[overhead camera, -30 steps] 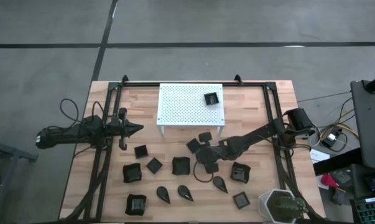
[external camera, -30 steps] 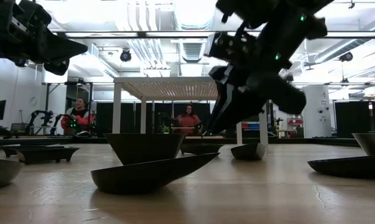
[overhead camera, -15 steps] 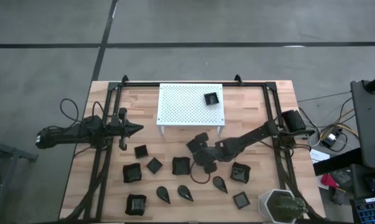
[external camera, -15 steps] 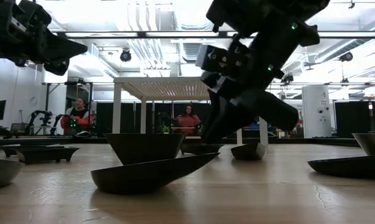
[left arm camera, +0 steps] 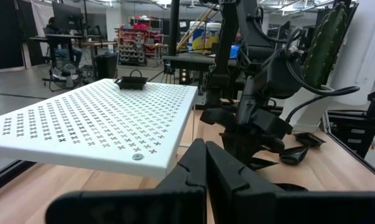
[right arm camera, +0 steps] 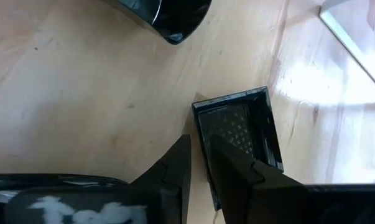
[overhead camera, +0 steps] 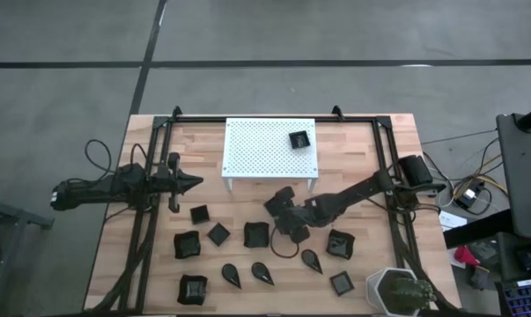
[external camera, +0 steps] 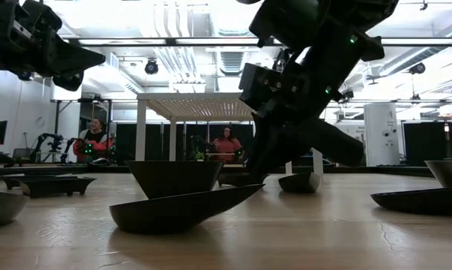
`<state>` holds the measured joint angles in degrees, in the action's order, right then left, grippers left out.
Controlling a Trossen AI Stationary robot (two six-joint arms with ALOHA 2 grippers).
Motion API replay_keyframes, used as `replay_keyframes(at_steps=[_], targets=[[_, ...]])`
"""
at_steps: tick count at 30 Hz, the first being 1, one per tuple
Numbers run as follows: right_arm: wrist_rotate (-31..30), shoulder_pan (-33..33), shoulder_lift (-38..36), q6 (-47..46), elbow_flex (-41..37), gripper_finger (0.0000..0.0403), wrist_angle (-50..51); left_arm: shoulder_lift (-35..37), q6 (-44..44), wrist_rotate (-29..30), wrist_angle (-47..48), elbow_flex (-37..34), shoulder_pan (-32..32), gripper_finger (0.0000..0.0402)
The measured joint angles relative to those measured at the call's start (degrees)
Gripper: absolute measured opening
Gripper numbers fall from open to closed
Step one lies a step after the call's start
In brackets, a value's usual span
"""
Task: Pick & Place Mini shaped plates
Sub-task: Stack the square plate on top of the square plate on the shelf
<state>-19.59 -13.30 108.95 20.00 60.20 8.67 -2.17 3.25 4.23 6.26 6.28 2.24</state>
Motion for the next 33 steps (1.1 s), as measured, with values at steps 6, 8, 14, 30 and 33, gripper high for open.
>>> replay_keyframes(at_steps=[6, 8, 14, 30, 33], targets=[[0.0, 0.4, 0.0, 0.4, 0.0, 0.0058, -0.1, 0.0, 0.0, 0.2, 0.0, 0.0, 0.0, 0.0000], [0.1, 0.6, 0.0, 0.6, 0.0, 0.0060, -0.3, 0.0, 0.0, 0.2, 0.0, 0.0, 0.0, 0.0000], [0.4, 0.6, 0.0, -0.3, -0.6, 0.0059, -0.3, 0.0, 0.0, 0.2, 0.0, 0.0, 0.0, 0.0000], [0.5, 0.8, 0.0, 0.6, -1.3, 0.0052, -1.5, 0.0, 0.0, 0.2, 0.0, 0.0, 0.0, 0.0000], [0.5, 0.9, 0.0, 0.5, -1.3, 0.0051, -1.5, 0.0, 0.0, 0.1, 0.0, 0.0, 0.0, 0.0000]])
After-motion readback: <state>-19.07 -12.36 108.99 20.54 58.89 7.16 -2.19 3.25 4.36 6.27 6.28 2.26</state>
